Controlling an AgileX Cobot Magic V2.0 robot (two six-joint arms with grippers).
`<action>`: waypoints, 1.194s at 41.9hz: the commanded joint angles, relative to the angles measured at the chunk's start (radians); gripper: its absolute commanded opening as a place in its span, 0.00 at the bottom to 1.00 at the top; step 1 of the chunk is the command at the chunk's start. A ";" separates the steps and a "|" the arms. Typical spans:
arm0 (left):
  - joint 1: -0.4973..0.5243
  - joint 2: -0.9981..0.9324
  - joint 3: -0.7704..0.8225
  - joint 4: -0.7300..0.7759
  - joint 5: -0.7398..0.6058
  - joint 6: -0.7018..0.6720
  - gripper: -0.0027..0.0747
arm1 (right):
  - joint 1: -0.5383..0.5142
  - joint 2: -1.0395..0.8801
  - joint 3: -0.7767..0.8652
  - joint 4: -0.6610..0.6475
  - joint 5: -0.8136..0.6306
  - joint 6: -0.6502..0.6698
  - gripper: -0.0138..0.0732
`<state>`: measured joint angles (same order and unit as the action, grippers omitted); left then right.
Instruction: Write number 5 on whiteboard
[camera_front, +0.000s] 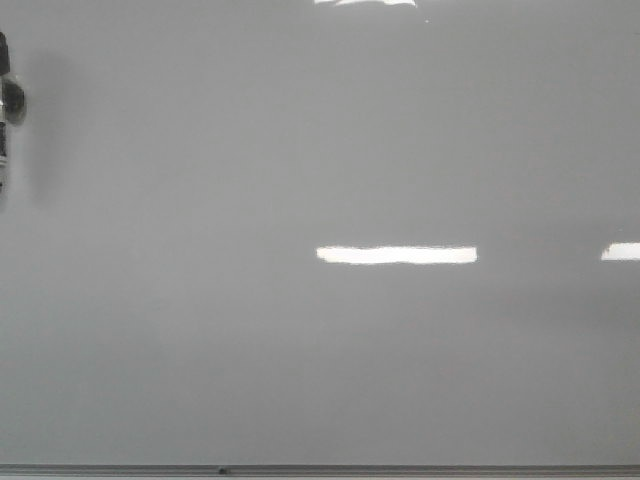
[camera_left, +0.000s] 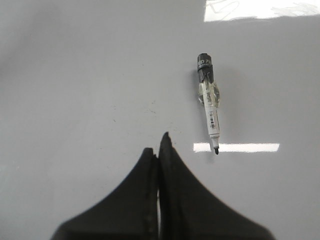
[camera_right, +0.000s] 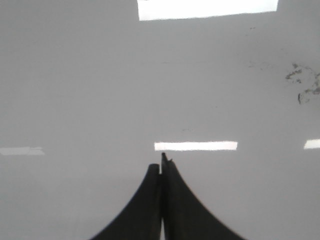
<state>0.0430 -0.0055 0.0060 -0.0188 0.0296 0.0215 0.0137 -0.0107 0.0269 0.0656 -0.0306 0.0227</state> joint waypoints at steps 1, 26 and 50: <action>-0.005 -0.016 0.005 -0.010 -0.136 -0.002 0.01 | -0.006 -0.019 -0.019 -0.006 -0.121 0.002 0.08; -0.008 0.093 -0.522 -0.037 0.177 -0.009 0.01 | -0.006 0.114 -0.544 -0.006 0.332 0.002 0.08; -0.008 0.465 -0.751 -0.037 0.576 -0.009 0.01 | -0.006 0.447 -0.687 -0.006 0.551 0.002 0.08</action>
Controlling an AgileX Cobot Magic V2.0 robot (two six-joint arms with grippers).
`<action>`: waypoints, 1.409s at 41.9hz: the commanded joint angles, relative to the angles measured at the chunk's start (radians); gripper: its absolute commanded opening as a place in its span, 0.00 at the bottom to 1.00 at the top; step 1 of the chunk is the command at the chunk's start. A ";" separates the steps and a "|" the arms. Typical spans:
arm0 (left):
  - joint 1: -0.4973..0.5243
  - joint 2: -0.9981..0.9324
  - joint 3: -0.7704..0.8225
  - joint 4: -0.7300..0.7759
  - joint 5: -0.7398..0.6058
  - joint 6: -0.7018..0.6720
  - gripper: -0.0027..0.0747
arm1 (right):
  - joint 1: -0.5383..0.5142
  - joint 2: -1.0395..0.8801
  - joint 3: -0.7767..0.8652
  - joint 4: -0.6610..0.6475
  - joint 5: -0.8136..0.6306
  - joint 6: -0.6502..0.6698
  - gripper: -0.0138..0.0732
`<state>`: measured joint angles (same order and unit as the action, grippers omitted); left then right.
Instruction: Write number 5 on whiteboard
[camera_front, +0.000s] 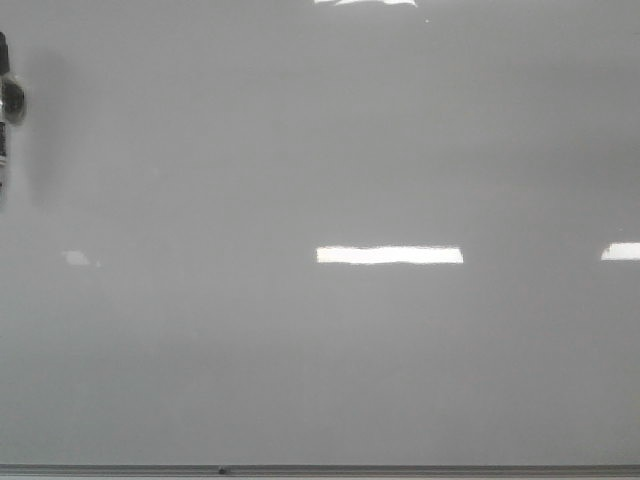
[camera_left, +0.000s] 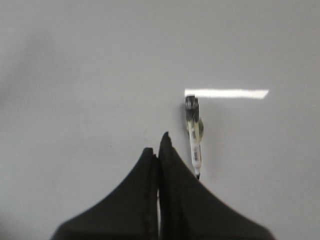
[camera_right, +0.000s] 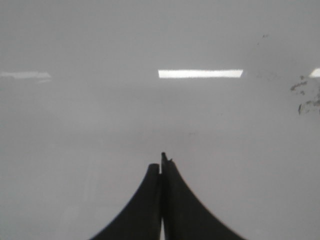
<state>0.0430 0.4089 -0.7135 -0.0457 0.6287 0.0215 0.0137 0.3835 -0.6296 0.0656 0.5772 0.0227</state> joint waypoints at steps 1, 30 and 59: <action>-0.008 0.059 -0.032 -0.010 -0.006 -0.009 0.01 | -0.006 0.063 -0.031 -0.006 -0.055 0.002 0.08; -0.008 0.238 -0.032 -0.010 -0.003 0.019 0.33 | -0.004 0.225 -0.025 -0.006 -0.005 -0.102 0.40; -0.144 0.582 -0.033 -0.144 -0.324 0.055 0.74 | -0.004 0.225 -0.025 -0.006 -0.003 -0.111 0.87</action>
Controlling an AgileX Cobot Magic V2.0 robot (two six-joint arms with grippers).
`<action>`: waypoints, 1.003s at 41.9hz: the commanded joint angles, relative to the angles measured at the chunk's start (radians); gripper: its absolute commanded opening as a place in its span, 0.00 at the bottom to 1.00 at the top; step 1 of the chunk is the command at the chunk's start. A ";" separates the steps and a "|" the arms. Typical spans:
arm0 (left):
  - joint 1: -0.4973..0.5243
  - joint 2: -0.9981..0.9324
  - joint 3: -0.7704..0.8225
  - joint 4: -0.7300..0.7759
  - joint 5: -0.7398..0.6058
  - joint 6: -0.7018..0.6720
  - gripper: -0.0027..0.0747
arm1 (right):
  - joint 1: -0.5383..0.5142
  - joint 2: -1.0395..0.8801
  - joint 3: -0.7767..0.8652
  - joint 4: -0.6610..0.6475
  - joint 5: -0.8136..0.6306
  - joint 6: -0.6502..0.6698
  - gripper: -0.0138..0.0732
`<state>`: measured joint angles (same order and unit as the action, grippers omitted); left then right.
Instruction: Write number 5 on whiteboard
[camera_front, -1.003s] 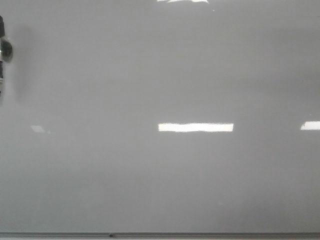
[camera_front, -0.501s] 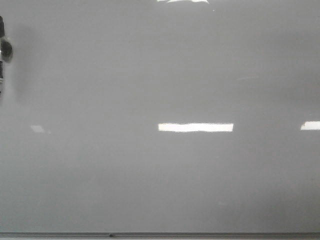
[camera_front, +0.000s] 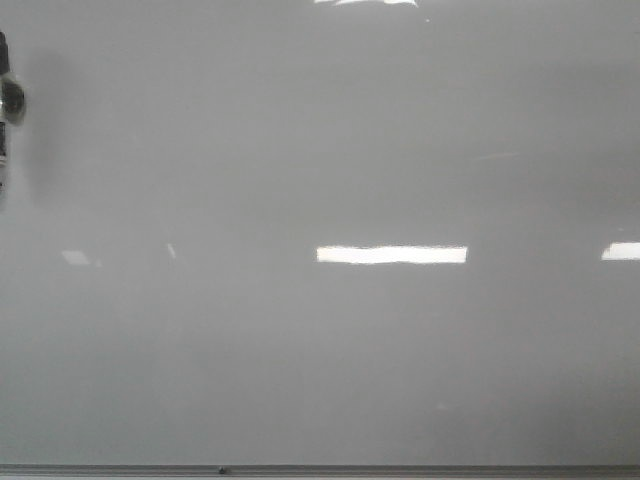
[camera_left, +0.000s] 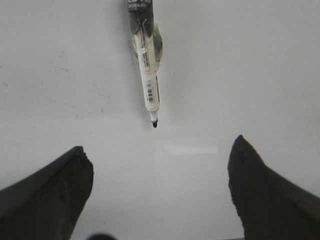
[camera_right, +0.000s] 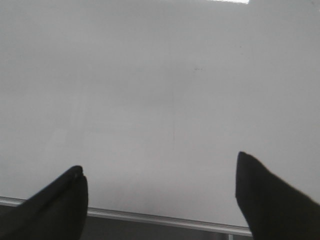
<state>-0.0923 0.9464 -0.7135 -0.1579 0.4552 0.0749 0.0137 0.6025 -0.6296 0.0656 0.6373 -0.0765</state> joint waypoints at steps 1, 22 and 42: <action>-0.008 0.065 -0.033 -0.032 -0.176 0.002 0.74 | -0.004 0.006 -0.025 -0.006 -0.063 -0.011 0.87; -0.008 0.341 -0.035 -0.036 -0.436 0.002 0.74 | -0.004 0.006 -0.024 -0.006 -0.065 -0.011 0.87; -0.008 0.454 -0.082 -0.036 -0.513 0.002 0.74 | -0.004 0.006 0.004 -0.006 -0.085 -0.011 0.87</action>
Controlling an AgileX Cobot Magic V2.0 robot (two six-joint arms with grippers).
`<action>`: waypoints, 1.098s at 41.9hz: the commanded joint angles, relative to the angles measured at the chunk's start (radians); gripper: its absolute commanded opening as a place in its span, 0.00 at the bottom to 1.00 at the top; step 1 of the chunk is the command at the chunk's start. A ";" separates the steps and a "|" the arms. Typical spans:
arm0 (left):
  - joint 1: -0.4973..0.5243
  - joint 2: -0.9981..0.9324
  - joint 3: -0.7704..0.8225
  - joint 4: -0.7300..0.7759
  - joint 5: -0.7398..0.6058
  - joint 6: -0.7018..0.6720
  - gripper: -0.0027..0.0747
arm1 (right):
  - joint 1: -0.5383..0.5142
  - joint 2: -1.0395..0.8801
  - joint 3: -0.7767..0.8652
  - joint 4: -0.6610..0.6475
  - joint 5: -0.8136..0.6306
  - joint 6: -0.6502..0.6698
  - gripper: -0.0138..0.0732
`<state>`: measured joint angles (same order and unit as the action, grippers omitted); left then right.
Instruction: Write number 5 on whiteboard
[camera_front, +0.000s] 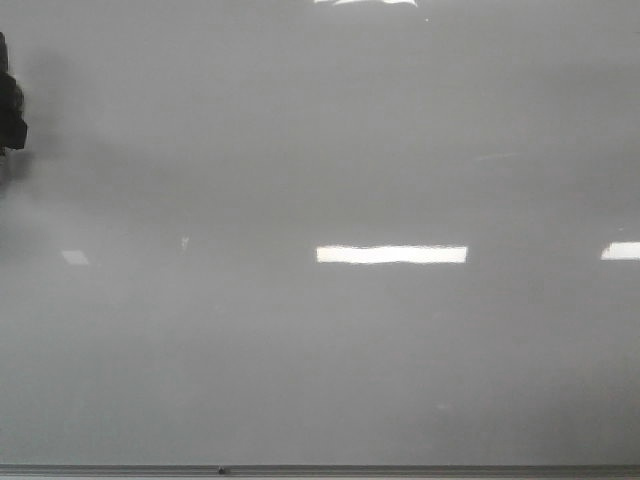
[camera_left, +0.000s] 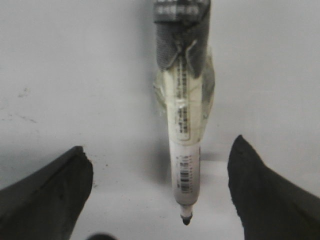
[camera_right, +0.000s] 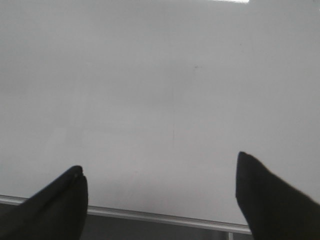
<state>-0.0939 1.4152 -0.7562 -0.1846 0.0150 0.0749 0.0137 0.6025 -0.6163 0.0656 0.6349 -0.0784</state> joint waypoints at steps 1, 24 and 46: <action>-0.007 -0.013 -0.039 -0.009 -0.073 0.002 0.74 | -0.004 0.006 -0.003 -0.006 -0.090 -0.010 0.87; -0.007 0.025 -0.039 -0.009 -0.094 0.002 0.26 | -0.004 0.006 0.014 -0.006 -0.120 -0.010 0.87; -0.007 -0.084 -0.060 0.002 0.147 0.015 0.03 | -0.004 0.006 0.005 0.017 -0.108 -0.010 0.87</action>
<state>-0.0939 1.4089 -0.7690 -0.1826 0.1068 0.0767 0.0137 0.6025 -0.5756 0.0656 0.5905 -0.0784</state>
